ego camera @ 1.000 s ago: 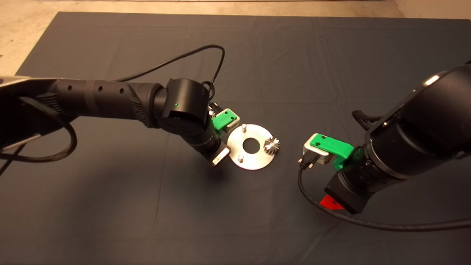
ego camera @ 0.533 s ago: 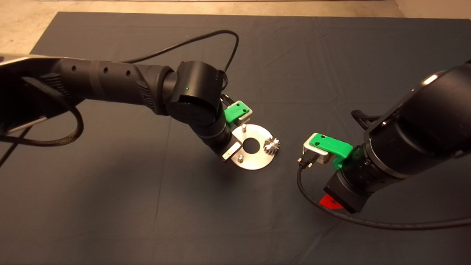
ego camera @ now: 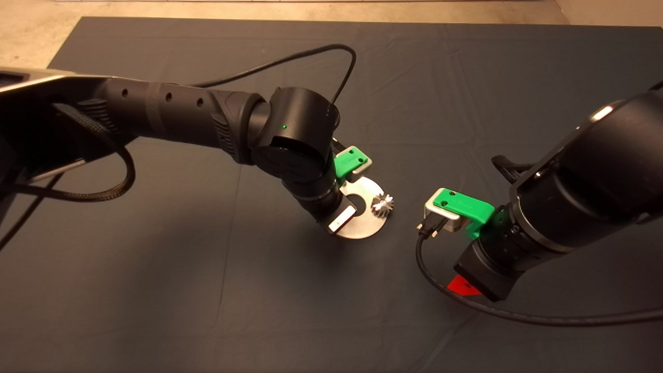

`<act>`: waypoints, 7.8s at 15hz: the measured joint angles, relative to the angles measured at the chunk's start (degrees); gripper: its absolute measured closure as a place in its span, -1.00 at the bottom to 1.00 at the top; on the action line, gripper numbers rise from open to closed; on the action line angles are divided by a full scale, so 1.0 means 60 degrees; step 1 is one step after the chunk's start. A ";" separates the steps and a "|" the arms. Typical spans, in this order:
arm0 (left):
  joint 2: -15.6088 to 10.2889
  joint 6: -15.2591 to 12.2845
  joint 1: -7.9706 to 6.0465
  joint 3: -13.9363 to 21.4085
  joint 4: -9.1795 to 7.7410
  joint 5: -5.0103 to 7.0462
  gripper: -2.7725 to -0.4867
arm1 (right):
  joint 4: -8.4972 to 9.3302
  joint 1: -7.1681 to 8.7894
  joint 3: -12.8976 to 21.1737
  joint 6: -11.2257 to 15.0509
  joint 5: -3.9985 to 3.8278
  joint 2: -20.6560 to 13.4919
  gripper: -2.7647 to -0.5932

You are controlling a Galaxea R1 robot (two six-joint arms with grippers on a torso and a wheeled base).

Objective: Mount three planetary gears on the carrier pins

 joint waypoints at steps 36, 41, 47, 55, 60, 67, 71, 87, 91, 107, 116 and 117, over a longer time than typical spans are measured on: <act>0.0266 -0.0102 0.0624 -0.0396 0.0896 -0.0004 0.75 | 0.0014 0.0000 0.0000 0.0000 0.0000 0.0138 -0.05; 0.0268 -0.0112 0.0853 -0.0404 0.0906 -0.0005 0.75 | 0.0014 0.0000 0.0000 0.0000 -0.0004 0.0161 -0.05; 0.0287 -0.0110 0.0857 -0.0626 0.0918 -0.0081 0.75 | 0.0014 0.0000 0.0004 0.0000 -0.0003 0.0165 -0.05; 0.0299 -0.0268 0.0882 -0.0666 0.0932 -0.0412 0.75 | 0.0018 0.0000 0.0004 0.0000 -0.0004 0.0169 -0.05; 0.0429 -0.0317 0.0890 -0.0699 0.0939 -0.0376 0.75 | 0.0018 0.0000 0.0004 0.0000 0.0000 0.0187 -0.05; 0.0425 -0.0335 0.0960 -0.0695 0.1049 -0.0398 0.75 | 0.0018 0.0000 0.0004 0.0000 -0.0004 0.0187 -0.05; 0.0430 -0.0378 0.1280 -0.0666 0.1233 -0.0408 0.75 | 0.0018 -0.0002 0.0004 0.0000 0.0004 0.0187 -0.05; 0.0394 -0.0498 0.1300 -0.0534 0.1217 -0.0417 0.69 | 0.0022 0.0000 -0.0006 0.0000 -0.0004 0.0187 -0.05; 0.0368 -0.0492 0.1300 -0.0534 0.1209 -0.0462 0.58 | 0.0022 0.0000 -0.0006 0.0000 -0.0004 0.0187 -0.05; 0.0020 -0.0029 -0.0268 -0.0473 0.0023 -0.0016 0.25 | 0.0022 -0.0001 -0.0006 0.0000 -0.0004 0.0264 -0.05; -0.0376 0.1433 -0.0475 -0.1329 -0.0252 -0.0012 0.25 | 0.0022 0.0000 -0.0047 -0.0002 0.0000 0.0347 -0.05; -0.0420 0.1831 -0.0479 -0.1567 -0.0252 -0.0014 0.25 | 0.0022 0.0000 -0.0047 -0.0002 -0.0004 0.0347 -0.05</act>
